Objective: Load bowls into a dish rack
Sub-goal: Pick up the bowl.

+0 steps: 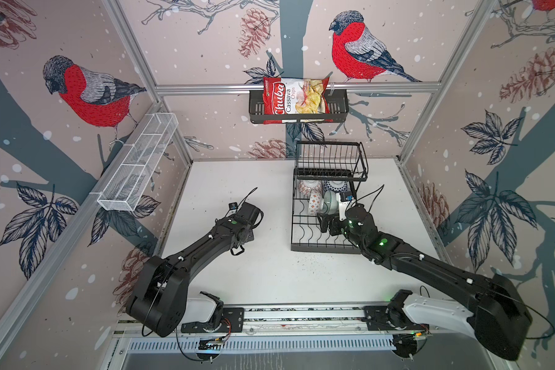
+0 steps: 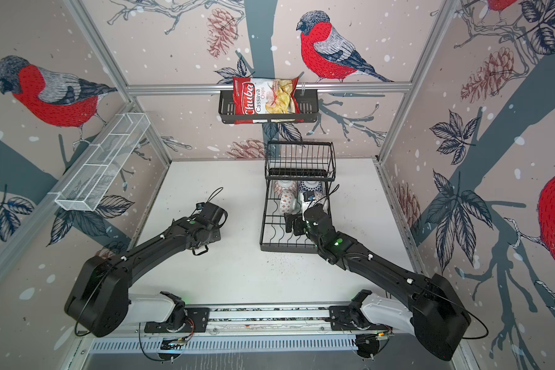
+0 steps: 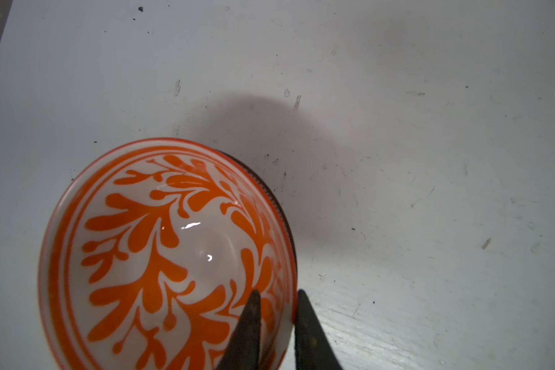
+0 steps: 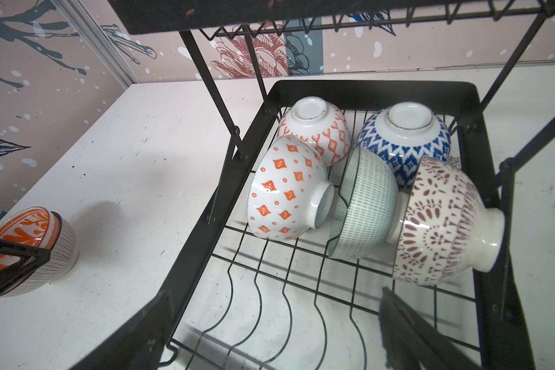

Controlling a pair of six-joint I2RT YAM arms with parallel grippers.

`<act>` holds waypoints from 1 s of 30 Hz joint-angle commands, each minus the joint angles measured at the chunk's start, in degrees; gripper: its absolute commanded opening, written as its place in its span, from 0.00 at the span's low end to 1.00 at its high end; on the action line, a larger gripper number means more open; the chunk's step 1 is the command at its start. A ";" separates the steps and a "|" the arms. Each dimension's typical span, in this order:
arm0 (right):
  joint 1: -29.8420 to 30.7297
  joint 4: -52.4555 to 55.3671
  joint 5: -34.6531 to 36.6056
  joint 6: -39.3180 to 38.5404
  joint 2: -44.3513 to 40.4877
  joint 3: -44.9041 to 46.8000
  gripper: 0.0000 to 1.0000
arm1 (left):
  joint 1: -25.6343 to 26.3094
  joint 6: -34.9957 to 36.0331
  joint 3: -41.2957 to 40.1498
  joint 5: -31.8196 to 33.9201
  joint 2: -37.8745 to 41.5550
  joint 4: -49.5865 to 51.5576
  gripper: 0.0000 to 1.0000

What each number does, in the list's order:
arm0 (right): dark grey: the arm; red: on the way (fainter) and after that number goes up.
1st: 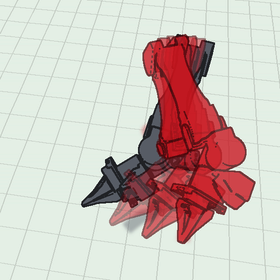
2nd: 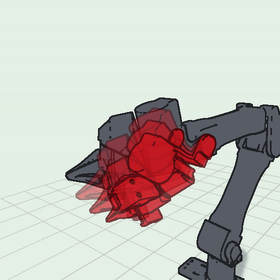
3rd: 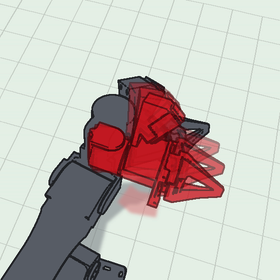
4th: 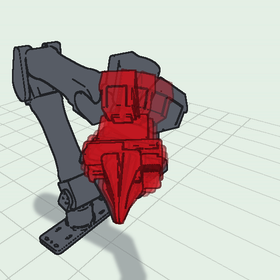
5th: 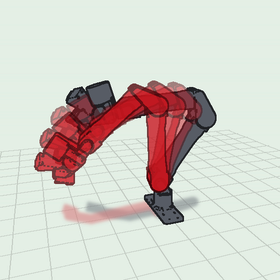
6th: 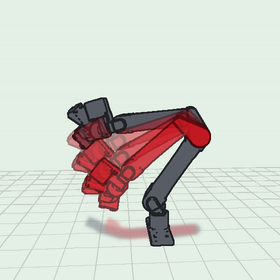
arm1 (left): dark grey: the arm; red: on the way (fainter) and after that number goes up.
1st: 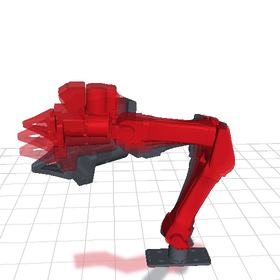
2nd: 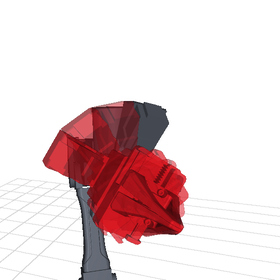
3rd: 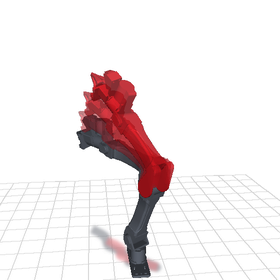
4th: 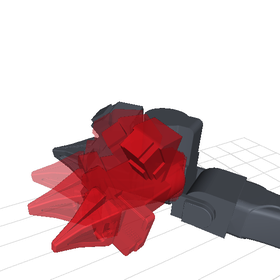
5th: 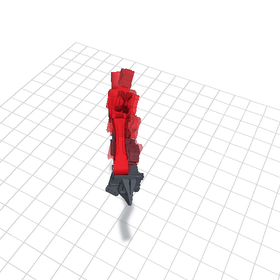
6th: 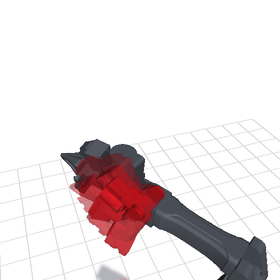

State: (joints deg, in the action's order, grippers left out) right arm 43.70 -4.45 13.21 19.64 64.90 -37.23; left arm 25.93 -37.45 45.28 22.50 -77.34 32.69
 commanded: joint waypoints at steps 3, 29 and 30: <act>-0.02 -1.79 -0.38 0.06 0.40 0.06 1.00 | -0.09 1.59 0.34 -0.21 0.47 -0.87 0.14; -0.07 -2.58 -2.15 0.40 2.83 -0.99 1.00 | -0.09 4.94 4.13 -3.91 1.26 -2.00 0.00; -0.02 -2.56 -2.46 0.29 3.01 -1.08 0.99 | -0.09 5.06 4.14 -3.80 1.52 -2.17 0.00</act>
State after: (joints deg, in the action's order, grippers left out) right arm 43.59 -5.65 11.60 19.66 67.59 -37.80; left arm 25.80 -33.30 48.93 19.05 -76.40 32.16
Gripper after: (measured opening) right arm 0.996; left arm 0.075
